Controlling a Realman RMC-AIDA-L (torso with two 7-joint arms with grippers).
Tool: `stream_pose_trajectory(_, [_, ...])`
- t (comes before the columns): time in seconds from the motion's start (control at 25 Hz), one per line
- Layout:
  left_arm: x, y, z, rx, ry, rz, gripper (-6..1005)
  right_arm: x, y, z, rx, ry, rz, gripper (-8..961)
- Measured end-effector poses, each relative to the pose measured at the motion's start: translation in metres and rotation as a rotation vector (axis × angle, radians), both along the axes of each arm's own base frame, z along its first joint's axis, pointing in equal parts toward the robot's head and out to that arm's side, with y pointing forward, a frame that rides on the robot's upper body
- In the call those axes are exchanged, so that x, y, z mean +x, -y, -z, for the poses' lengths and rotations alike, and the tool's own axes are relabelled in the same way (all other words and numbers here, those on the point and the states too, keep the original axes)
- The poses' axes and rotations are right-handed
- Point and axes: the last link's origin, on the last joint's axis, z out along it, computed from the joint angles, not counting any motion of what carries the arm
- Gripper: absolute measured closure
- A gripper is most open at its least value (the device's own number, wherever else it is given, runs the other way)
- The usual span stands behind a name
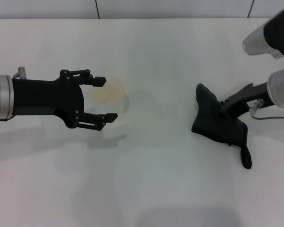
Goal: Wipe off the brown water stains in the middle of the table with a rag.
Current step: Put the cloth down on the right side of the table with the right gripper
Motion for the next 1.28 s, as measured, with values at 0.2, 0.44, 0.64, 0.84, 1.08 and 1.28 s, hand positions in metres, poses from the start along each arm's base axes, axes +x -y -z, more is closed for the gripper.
stream_pose_trajectory(0.2, [0.000, 0.000, 0.000, 0.002, 0.006, -0.001, 109, 0.008, 0.008, -0.006, -0.006, 0.005, 0.020, 808])
stream_pose_trajectory(0.44, [0.000, 0.001, -0.003, 0.011, 0.022, -0.004, 109, 0.022, 0.015, -0.016, -0.015, 0.011, 0.053, 806])
stream_pose_trajectory(0.64, [-0.001, 0.002, -0.002, 0.012, 0.023, -0.008, 109, 0.030, 0.020, -0.026, -0.033, 0.006, 0.060, 805])
stream_pose_trajectory(0.84, [-0.001, 0.002, -0.003, 0.011, 0.024, -0.005, 109, 0.031, 0.023, -0.028, -0.053, 0.018, 0.054, 803])
stream_pose_trajectory(1.08, [0.002, 0.003, -0.004, 0.013, 0.048, -0.004, 109, 0.029, 0.024, -0.028, -0.062, 0.014, 0.025, 801])
stream_pose_trajectory(1.28, [0.003, 0.004, -0.005, 0.017, 0.063, -0.003, 109, 0.026, 0.024, -0.031, -0.048, 0.004, -0.008, 584])
